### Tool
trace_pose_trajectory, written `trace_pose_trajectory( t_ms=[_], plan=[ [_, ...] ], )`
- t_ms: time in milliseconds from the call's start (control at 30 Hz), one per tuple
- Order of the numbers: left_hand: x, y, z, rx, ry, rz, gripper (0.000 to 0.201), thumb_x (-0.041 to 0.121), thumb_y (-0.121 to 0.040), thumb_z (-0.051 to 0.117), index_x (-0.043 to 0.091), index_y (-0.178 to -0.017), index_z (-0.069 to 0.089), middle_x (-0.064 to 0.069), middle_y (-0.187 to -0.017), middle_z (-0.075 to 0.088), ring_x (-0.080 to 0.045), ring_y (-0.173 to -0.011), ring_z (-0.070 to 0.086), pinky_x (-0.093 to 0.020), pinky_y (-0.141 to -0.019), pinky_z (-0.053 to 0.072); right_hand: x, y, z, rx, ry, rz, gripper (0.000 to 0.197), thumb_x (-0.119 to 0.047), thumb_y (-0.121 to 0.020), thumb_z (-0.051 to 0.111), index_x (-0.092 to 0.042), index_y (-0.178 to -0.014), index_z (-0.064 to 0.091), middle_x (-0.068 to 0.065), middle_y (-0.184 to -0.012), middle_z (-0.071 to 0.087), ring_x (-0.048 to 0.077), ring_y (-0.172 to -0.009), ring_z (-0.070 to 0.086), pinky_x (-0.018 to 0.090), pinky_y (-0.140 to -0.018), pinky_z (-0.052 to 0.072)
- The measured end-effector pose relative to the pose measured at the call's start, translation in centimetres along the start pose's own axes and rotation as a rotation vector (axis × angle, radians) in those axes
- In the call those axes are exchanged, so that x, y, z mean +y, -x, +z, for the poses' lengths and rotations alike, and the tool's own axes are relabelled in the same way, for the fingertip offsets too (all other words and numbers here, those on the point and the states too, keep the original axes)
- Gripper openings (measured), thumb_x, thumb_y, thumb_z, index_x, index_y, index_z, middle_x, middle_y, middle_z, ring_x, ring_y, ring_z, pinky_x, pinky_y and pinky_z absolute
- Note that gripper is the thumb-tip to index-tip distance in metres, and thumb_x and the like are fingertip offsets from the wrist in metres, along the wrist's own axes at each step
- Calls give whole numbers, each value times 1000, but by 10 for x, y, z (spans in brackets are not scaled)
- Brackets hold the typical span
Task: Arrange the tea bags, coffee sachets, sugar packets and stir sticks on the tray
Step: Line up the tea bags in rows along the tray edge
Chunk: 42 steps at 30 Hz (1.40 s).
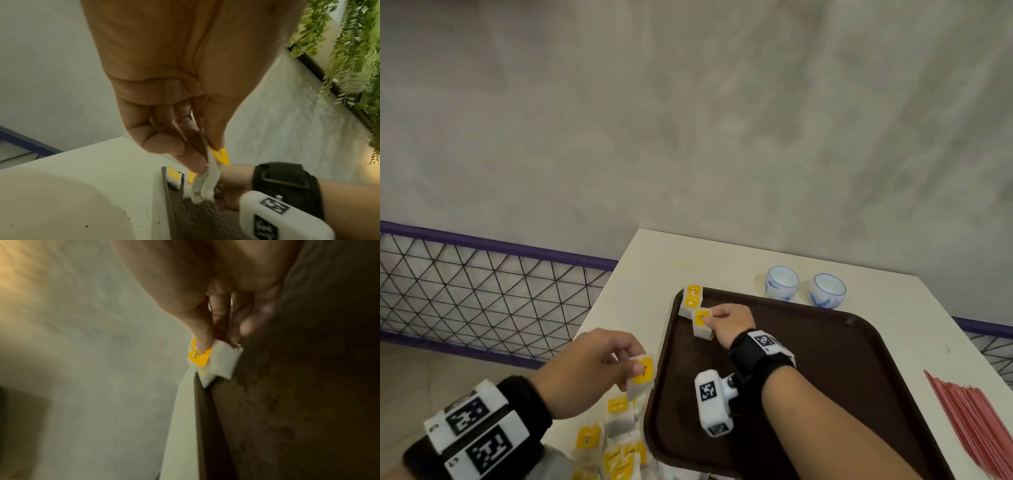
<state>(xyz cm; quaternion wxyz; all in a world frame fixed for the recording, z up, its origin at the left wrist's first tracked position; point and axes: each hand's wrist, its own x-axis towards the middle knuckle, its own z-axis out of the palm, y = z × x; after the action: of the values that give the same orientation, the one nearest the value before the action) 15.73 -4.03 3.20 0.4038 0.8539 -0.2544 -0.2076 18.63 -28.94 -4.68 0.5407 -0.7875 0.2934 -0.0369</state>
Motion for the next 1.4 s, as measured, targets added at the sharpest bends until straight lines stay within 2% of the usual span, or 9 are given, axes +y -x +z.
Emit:
trace_pose_trajectory(
  t_ms=[133, 333, 500, 633, 767, 1000, 1133, 1267, 1400],
  plan=[
    [1, -27, 3, -49, -50, 8, 10, 17, -88, 62, 20, -81, 68, 6, -68, 65, 1, -58, 58, -9, -54, 41, -1, -26, 18, 41, 7, 57, 12, -15, -79, 76, -17, -90, 73, 6, -93, 70, 18, -84, 63, 31, -87, 54],
    [0, -81, 11, -108, -153, 4, 12, 24, -88, 63, 31, -77, 62, 2, -72, 68, 5, -57, 55, -15, -66, 40, -6, -39, 29, 40, 17, 14, 26, -9, -75, 78, -23, -66, 59, 6, -82, 67, 21, -75, 62, 37, -79, 58],
    [4, -121, 23, -62, -305, -9, 7, 18, -88, 63, 24, -84, 64, 7, -71, 59, -1, -59, 51, -10, -57, 38, -5, -38, 22, 22, 2, -17, 24, -7, -77, 76, -21, -67, 58, 4, -71, 64, 20, -62, 61, 38, -68, 59],
    [5, -148, 33, -37, -416, -30, 13, 12, -86, 64, 15, -98, 68, 2, -81, 59, -14, -80, 60, -20, -72, 44, -2, -31, 7, 8, 48, -83, 18, -16, -79, 72, -25, -69, 61, -1, -73, 65, 23, -77, 66, 44, -81, 58],
    [4, -169, 39, 7, -515, -51, 20, 10, -85, 62, 17, -103, 67, -4, -110, 64, -19, -103, 60, -26, -85, 47, 5, -14, -8, -47, 95, -109, 18, -15, -81, 70, -27, -73, 60, 1, -77, 64, 20, -74, 64, 41, -78, 56],
    [0, -174, 40, 57, -535, -66, 50, 13, -77, 74, 19, -123, 56, -3, -125, 54, -20, -117, 51, -30, -99, 43, 14, 3, -17, -123, 174, -140, 18, -19, -83, 69, -30, -76, 58, -3, -75, 60, 18, -73, 63, 34, -73, 54],
    [-5, -154, 23, 144, -422, -54, 47, 20, -77, 75, 22, -121, 56, 0, -125, 53, -17, -111, 52, -29, -96, 42, 12, 13, -14, -162, 225, -145, 18, -19, -83, 70, -31, -77, 57, -3, -75, 59, 20, -75, 63, 35, -73, 54],
    [-11, -106, -7, 178, -320, -46, 33, 28, -81, 71, 27, -112, 60, 9, -114, 58, -9, -82, 55, -23, -78, 41, 2, 30, -19, -153, 245, -189, 13, -17, -83, 69, -25, -81, 59, -3, -72, 59, 18, -71, 61, 32, -68, 51],
    [-37, -39, -17, -23, -479, -112, 28, 39, -82, 68, 32, -107, 58, 17, -103, 58, 4, -75, 52, -14, -65, 39, -11, 64, -21, -239, 322, -263, 9, -19, -85, 68, -21, -90, 60, 0, -80, 62, 14, -71, 60, 20, -64, 46]
  ],
)
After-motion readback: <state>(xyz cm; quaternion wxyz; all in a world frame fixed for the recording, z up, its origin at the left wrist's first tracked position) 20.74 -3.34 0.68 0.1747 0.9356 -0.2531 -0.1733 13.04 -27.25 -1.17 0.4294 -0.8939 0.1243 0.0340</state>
